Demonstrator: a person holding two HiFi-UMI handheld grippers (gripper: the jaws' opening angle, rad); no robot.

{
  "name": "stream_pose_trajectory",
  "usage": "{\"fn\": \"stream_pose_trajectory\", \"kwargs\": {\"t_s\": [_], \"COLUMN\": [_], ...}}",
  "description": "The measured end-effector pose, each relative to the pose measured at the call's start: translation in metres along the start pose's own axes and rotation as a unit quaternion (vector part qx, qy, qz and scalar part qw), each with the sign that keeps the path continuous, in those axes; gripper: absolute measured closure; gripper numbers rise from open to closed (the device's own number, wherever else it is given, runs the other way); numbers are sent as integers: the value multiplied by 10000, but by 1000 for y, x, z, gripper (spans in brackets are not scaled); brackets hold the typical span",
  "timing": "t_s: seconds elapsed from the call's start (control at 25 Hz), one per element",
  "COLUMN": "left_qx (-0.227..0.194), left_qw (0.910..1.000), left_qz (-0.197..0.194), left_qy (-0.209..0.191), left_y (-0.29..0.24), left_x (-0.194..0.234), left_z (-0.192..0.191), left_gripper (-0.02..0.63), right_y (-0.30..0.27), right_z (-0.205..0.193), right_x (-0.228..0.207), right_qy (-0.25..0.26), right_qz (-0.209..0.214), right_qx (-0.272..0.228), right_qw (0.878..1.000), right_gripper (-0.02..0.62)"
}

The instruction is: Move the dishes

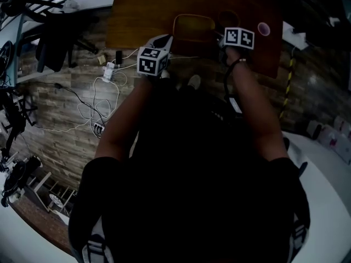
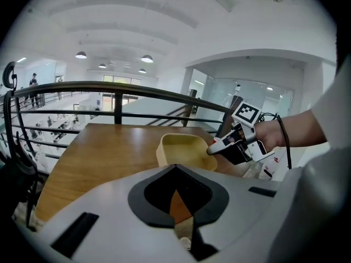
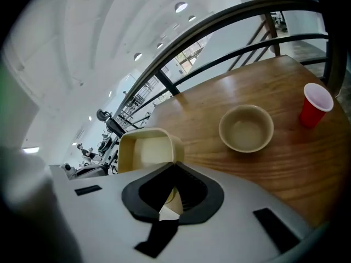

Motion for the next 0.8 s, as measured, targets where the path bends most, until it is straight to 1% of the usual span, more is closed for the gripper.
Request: {"fn": "stream_pose_trajectory", "kwargs": {"t_s": [0.12,0.36,0.6,0.8], "left_qx": [45,245,272,401], "left_qw": [10000,9994,9976,9948], "left_qz": [3,-257,-624,-884], "left_qy": [42,23,-151,-312], "left_y": [-6,-18,-26,-32], "left_x": [21,59,103,142], "left_z": [7,22,52,65], "left_gripper": [611,611,611,611], "right_y": [-13,-33,-48,-68], "right_z": [9,24,48,56], "right_x": [2,13,29,42], "right_qy": [-42,-201,-421,-549], "right_qz": [-20,-180,-452,-635], "right_qx": [61,120,73,63], "right_qw": [10000,9996,9981,9964], "right_gripper": [577,577,577,577]}}
Point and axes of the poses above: the fingertips, and each gripper's own axes: y backward along the fingers, x to its left, z out of its top, the point moved 8 cm from there along y, backward along the fingers, and after that the axes turned 14 degrees about -z, right-handed, at the moved point
